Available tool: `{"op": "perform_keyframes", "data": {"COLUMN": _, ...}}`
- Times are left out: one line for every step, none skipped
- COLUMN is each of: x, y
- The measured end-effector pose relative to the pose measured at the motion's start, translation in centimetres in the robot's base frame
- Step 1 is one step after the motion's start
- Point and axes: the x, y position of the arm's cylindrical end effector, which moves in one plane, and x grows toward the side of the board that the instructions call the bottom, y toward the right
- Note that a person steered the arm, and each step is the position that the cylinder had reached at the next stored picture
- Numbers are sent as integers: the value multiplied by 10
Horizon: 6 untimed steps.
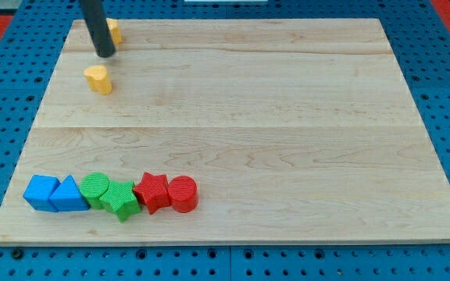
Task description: Push yellow heart near to yellow hexagon
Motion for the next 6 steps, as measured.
{"op": "perform_keyframes", "data": {"x": 59, "y": 16}}
{"op": "perform_keyframes", "data": {"x": 68, "y": -16}}
{"op": "perform_keyframes", "data": {"x": 53, "y": -54}}
{"op": "perform_keyframes", "data": {"x": 34, "y": -75}}
{"op": "perform_keyframes", "data": {"x": 16, "y": -93}}
{"op": "perform_keyframes", "data": {"x": 2, "y": -84}}
